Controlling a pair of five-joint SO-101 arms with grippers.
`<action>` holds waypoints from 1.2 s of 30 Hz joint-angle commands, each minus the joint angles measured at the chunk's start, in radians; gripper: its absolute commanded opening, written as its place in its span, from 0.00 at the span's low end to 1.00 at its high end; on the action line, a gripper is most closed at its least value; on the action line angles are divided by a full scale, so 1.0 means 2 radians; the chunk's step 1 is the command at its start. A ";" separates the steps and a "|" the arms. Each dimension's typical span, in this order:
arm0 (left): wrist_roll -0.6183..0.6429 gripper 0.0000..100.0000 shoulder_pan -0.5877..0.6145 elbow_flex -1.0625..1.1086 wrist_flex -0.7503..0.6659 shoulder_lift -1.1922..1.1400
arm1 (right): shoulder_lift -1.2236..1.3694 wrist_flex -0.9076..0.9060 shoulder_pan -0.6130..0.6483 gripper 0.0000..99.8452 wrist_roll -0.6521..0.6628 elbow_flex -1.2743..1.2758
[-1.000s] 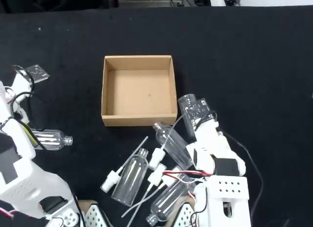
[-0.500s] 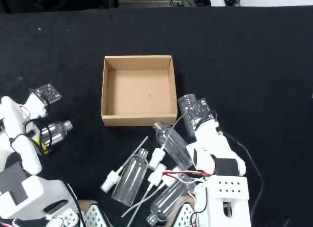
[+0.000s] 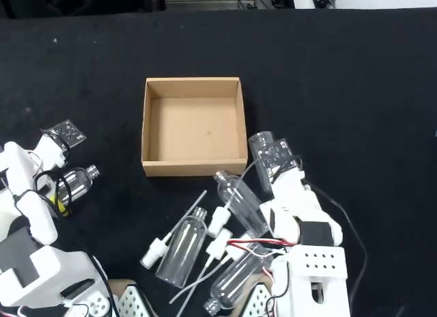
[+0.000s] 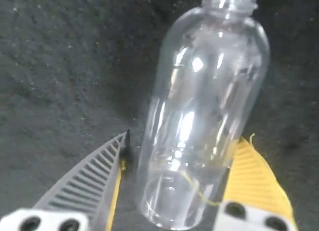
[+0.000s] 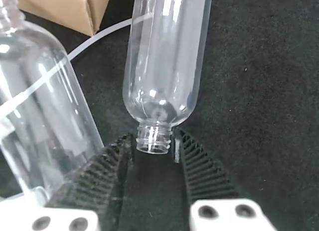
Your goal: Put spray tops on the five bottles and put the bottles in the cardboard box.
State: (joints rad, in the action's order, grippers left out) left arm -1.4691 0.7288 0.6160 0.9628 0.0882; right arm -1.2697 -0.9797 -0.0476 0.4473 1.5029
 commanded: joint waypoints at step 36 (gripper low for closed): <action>-0.027 0.27 0.149 -0.145 0.141 -0.098 | -0.008 0.011 0.008 0.12 0.004 -0.003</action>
State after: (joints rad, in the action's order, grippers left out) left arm -1.4492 1.0388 0.3813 1.2421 -0.1066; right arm -1.2697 -0.9797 -0.0476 0.4473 1.5029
